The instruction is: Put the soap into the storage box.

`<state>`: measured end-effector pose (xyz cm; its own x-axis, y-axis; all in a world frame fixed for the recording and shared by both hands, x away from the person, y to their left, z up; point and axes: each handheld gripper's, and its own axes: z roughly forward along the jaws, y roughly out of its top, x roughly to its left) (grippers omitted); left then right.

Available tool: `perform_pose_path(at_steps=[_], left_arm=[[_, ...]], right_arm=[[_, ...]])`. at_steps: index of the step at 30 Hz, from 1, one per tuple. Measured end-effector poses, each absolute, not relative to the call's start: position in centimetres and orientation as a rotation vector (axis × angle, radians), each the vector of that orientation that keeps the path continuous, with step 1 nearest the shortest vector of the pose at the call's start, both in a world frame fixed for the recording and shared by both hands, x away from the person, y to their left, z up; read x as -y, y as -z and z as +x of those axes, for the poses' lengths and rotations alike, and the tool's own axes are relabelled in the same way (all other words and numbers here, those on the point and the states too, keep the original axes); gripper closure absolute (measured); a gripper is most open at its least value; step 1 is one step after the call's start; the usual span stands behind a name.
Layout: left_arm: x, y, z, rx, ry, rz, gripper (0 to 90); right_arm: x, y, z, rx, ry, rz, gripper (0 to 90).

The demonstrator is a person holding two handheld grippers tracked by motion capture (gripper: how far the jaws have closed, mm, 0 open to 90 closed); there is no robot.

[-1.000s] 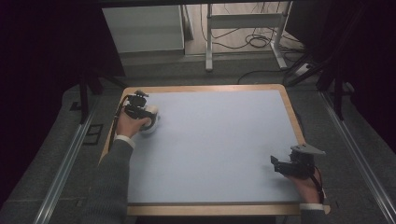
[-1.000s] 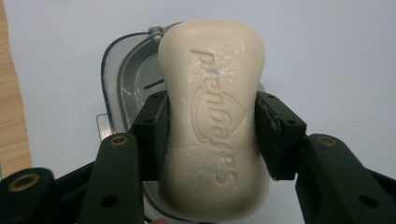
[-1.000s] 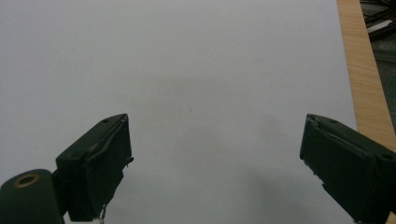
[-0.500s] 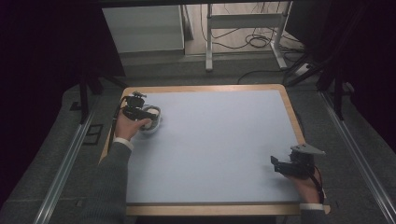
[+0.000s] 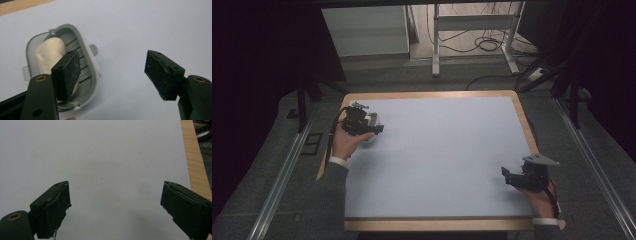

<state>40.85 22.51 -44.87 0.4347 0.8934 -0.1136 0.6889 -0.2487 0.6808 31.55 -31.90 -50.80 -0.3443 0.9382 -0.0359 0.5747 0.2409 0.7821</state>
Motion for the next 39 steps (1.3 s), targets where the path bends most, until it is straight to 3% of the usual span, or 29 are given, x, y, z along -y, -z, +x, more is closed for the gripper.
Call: perform_pose_path(at_steps=[16, 39], left_arm=[[-20.2, 49.0, 34.9, -1.136, -0.313, 2.073, 30.8], [-19.9, 53.5, 32.3, -1.197, -0.225, 2.049, 30.3]], right_arm=[[31.8, 50.7, 31.5, -2.012, -0.939, 1.367, 8.6], [31.5, 50.7, 31.5, -2.022, -0.953, 1.356, 8.6]])
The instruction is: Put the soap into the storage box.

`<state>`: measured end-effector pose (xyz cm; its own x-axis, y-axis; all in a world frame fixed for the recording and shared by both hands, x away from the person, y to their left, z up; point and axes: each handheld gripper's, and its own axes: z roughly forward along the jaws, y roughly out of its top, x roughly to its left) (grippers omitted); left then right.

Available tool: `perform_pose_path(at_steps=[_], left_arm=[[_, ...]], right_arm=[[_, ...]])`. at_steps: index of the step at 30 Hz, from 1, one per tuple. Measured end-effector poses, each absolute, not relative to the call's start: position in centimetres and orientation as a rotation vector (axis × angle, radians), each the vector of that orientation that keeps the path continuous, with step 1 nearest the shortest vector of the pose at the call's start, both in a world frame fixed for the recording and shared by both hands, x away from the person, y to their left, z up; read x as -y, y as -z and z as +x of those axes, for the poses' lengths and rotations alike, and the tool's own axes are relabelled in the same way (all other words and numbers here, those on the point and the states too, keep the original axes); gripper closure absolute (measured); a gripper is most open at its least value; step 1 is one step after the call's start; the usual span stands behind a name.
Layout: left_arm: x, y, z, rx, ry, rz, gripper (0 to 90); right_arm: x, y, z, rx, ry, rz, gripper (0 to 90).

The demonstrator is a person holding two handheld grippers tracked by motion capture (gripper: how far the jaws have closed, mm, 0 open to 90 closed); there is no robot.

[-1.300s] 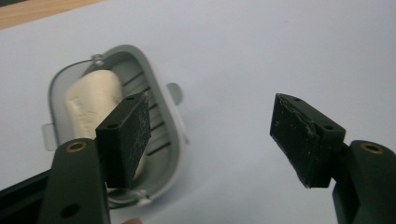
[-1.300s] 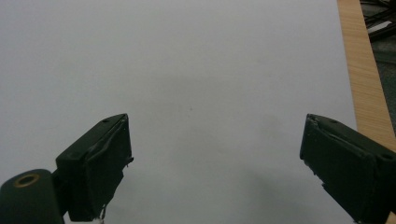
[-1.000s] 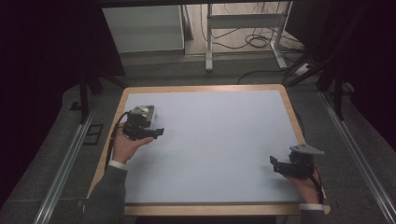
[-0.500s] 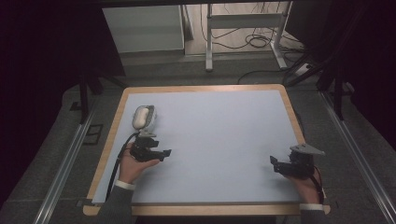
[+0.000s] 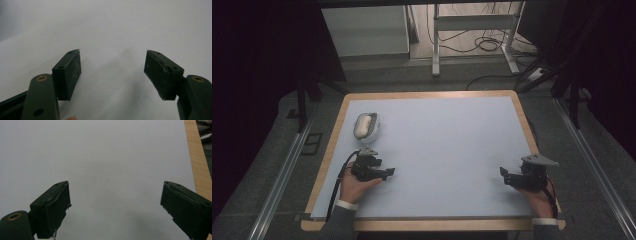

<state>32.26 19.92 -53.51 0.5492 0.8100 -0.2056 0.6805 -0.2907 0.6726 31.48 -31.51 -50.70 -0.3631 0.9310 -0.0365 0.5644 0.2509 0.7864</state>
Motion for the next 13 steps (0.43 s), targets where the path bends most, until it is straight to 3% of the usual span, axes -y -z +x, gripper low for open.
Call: perform_pose_path(at_steps=[13], left_arm=[[-20.38, 53.14, 31.96, -1.194, -0.23, 2.017, 30.0]], right_arm=[[31.03, 50.49, 31.41, -2.026, -0.972, 1.336, 8.6]])
